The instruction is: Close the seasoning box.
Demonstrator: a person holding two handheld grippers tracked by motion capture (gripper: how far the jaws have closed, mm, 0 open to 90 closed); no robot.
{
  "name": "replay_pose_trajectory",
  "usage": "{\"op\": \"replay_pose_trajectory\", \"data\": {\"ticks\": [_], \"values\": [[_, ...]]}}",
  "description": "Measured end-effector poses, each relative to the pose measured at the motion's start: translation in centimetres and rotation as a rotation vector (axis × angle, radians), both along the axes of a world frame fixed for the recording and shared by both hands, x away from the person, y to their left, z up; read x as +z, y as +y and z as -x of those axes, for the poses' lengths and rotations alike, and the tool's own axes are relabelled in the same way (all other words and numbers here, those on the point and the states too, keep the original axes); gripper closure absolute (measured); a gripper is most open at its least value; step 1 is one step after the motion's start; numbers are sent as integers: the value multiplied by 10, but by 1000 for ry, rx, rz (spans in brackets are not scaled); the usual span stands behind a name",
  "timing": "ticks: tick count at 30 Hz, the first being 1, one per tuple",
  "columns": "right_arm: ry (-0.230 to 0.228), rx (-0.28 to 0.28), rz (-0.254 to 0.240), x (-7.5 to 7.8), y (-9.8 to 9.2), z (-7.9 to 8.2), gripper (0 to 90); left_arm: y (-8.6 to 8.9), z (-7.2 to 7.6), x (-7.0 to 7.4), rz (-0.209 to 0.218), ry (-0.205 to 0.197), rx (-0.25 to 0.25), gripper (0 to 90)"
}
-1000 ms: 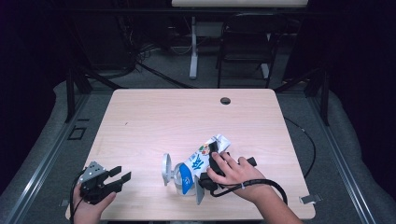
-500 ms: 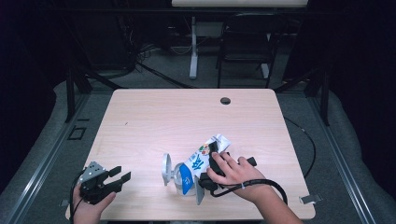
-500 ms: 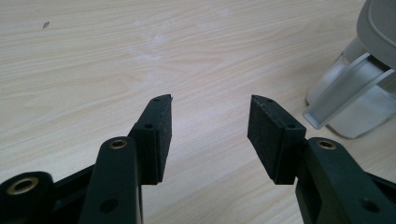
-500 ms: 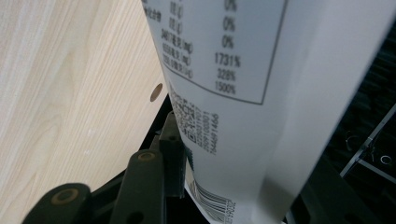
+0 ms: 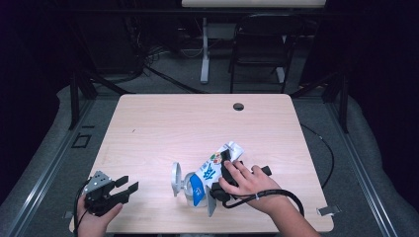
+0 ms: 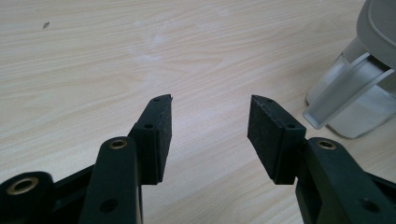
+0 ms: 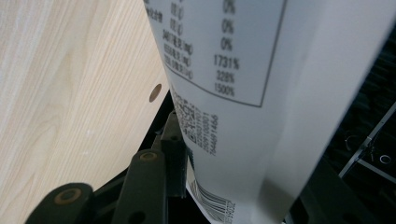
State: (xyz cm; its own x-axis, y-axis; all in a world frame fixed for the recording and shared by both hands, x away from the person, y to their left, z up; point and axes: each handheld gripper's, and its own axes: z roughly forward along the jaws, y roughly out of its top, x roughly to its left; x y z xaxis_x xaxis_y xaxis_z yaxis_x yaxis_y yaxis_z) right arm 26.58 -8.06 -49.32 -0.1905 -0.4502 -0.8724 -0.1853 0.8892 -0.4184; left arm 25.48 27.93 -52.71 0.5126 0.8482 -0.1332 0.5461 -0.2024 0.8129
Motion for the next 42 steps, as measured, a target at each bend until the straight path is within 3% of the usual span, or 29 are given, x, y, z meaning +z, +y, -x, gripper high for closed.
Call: {"op": "replay_pose_trajectory", "data": {"ticks": [5, 7, 42], "values": [[0, 0, 1, 0, 0, 0, 629, 0, 0, 0, 0, 0, 1, 505], [-33, -28, 53, 3, 2, 2, 629, 0, 0, 0, 0, 0, 0, 505], [-45, -17, 48, 4, 1, 4, 646, 0, 0, 0, -1, 4, 3, 505]]}}
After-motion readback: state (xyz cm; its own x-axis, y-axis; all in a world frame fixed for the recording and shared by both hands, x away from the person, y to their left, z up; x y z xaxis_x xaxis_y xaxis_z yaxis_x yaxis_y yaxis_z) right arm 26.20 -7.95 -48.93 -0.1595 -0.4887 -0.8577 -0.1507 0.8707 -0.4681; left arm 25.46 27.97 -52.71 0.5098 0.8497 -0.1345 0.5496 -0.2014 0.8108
